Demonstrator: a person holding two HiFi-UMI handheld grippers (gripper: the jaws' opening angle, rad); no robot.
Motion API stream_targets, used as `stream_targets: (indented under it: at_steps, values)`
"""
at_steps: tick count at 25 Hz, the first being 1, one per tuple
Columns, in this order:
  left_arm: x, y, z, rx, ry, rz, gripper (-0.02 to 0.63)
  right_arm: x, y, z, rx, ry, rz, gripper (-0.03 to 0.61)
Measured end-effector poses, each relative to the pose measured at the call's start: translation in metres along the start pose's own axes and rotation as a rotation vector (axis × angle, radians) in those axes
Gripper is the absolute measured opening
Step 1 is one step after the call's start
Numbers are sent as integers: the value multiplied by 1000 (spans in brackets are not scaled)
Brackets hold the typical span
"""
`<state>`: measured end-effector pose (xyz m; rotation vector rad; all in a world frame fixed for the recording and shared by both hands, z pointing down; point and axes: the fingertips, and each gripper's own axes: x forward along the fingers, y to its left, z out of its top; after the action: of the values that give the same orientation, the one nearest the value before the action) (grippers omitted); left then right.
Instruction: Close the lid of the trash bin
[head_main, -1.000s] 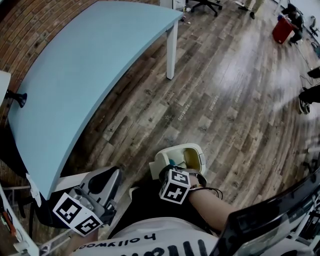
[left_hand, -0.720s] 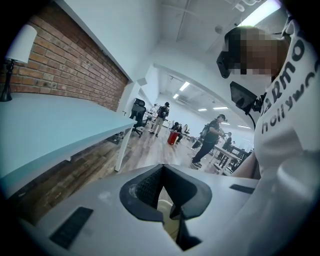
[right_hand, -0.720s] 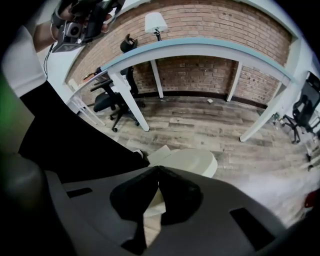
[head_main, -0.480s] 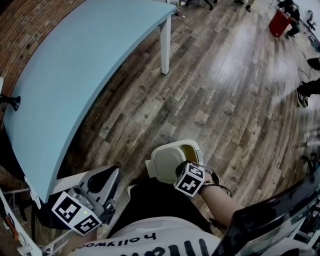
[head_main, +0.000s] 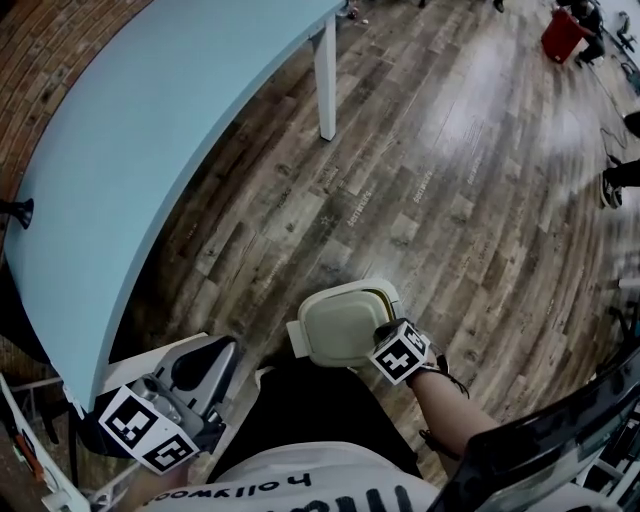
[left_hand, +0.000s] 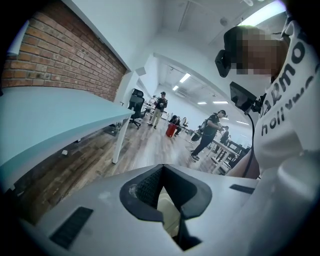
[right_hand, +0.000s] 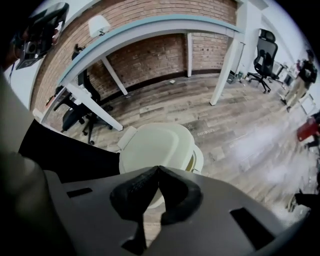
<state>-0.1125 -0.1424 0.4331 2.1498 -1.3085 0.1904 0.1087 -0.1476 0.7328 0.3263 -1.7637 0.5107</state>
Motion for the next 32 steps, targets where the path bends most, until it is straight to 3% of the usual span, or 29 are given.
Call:
stream_targets:
  at_steps: [13,21,32]
  values:
    - [15,8,-36,-11,146,7,6,62,-46,-25,274,16,-2,8]
    - [18,18,-50,21,207,-10,6,90,-55,-36,367,42,-46,9]
    - [20,27,-67,-25,210,-16,6,101,-61,-36,396,46,-85,8]
